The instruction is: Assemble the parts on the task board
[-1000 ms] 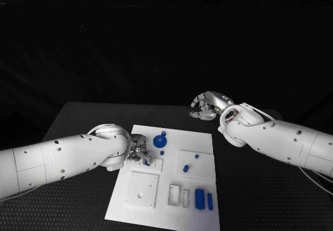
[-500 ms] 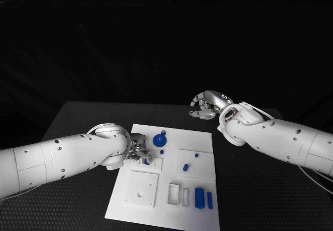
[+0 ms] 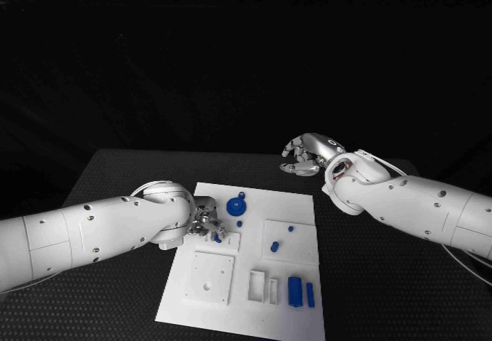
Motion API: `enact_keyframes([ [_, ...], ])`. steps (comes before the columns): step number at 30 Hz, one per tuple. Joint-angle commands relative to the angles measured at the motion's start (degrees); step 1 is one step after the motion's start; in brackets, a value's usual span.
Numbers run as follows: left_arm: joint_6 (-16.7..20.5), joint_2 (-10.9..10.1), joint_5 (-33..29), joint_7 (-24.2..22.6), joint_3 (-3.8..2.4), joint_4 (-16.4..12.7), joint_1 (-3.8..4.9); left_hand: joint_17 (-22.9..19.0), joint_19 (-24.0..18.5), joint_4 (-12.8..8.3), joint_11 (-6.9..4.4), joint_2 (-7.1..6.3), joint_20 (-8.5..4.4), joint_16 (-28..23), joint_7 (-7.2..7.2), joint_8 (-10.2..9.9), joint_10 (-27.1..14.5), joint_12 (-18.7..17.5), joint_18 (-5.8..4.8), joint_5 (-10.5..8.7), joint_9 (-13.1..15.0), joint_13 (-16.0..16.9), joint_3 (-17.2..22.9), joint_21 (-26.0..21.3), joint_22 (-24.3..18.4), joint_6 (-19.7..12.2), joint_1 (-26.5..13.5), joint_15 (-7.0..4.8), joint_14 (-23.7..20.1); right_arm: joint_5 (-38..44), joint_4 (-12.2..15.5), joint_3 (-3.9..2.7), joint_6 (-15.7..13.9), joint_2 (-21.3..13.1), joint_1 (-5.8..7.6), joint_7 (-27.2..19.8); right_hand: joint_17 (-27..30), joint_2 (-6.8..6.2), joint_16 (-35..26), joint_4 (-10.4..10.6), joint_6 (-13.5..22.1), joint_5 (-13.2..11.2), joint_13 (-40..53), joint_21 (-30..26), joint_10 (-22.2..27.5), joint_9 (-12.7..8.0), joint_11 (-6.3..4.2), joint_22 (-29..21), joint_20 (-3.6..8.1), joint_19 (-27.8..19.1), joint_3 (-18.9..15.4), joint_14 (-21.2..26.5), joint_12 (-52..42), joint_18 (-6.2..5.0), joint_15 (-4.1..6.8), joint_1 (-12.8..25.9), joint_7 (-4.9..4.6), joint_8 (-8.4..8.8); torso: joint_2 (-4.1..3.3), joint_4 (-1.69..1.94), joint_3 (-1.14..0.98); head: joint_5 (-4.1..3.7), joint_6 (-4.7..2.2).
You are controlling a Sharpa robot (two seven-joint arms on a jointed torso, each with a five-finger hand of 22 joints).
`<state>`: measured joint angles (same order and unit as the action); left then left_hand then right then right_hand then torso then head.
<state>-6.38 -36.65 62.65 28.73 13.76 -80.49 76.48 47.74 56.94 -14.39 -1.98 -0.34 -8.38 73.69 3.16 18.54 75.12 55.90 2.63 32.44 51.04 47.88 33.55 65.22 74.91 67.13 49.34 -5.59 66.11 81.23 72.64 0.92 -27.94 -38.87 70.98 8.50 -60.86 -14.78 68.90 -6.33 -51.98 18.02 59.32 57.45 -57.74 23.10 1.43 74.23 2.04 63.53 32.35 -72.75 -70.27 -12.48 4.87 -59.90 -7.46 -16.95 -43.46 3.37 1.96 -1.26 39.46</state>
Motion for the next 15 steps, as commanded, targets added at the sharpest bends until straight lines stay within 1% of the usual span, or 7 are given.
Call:
enact_keyframes([
  [1, -0.8, 0.4, 0.5, -0.7, -0.02, -0.2, -0.13, 0.0, -0.2, -2.3, -5.21, 0.27, -7.13, 0.3, -4.11, 0.0, 5.4, 0.0, 2.23, 1.21, -0.1, -0.1, 2.8, 0.3, 1.0, 4.4, 0.7, -6.40, 4.0, 0.7, 0.1, -0.03, 0.7, 0.0, 0.01, 0.0, 0.0, -0.04, -0.3, 0.0, 0.1, 0.2, -0.1, -0.2, 0.1, 0.1, -0.05, 0.1, -0.05, 0.2, 0.3, -0.3, -0.2, -2.52, 0.00, -0.4, -0.39, -0.39, -0.02, 0.02, 0.02, -0.05, 0.05],
  [4, -0.8, 0.5, 0.6, -0.7, -0.02, -0.2, -0.19, 0.0, -0.2, -2.3, -5.21, 0.27, -7.14, 0.3, -4.11, 0.0, 5.4, 0.0, 2.23, 1.20, -0.1, -0.1, 2.8, 0.3, 1.0, 4.4, 0.7, -6.39, 4.0, 0.7, 0.1, -0.03, 0.8, 0.0, 0.01, 0.0, 0.0, -0.04, -0.3, 0.0, 0.1, 0.2, -0.1, -0.2, 0.1, 0.1, -0.05, 0.1, -0.05, 0.2, 0.3, -0.3, -0.2, -2.52, 0.00, -0.4, -0.38, -0.39, -0.01, 0.03, 0.03, -0.07, 0.05],
  [9, -1.3, 0.7, 3.5, -0.9, -0.02, -0.6, -0.29, 0.0, -0.2, -2.3, -5.23, 0.26, -7.14, 0.4, -4.13, 0.0, 5.4, 0.0, 2.24, 1.09, -0.1, -0.1, 2.9, 0.3, 1.0, 4.4, 0.8, -6.34, 4.0, 0.7, 0.1, -0.03, 0.8, -0.1, 0.01, 0.0, 0.0, -0.03, -0.3, 0.0, 0.1, 0.3, -0.1, -0.2, 0.1, 0.1, -0.05, 0.1, -0.05, 0.2, 0.3, -0.3, -0.2, -2.52, 0.00, -0.4, -0.38, -0.39, 0.04, 0.11, 0.07, -0.09, 0.19],
  [15, -1.8, 1.0, 4.1, -0.9, -0.02, -1.0, -0.41, 0.0, -0.2, -2.3, -5.27, 0.09, -7.16, 0.4, -4.15, -0.1, 5.3, -0.1, 2.27, 0.80, -0.1, -0.1, 3.0, 0.4, 1.0, 4.3, 1.0, -6.23, 4.0, 0.7, 0.1, -0.03, 1.0, -0.2, 0.01, 0.0, 0.0, -0.04, -0.3, -0.1, 0.0, 0.4, -0.1, -0.2, 0.1, 0.1, -0.05, 0.1, -0.05, 0.2, 0.4, -0.3, -0.2, -2.52, 0.01, -0.5, -0.38, -0.40, 0.04, 0.08, 0.07, -0.10, 0.17],
])
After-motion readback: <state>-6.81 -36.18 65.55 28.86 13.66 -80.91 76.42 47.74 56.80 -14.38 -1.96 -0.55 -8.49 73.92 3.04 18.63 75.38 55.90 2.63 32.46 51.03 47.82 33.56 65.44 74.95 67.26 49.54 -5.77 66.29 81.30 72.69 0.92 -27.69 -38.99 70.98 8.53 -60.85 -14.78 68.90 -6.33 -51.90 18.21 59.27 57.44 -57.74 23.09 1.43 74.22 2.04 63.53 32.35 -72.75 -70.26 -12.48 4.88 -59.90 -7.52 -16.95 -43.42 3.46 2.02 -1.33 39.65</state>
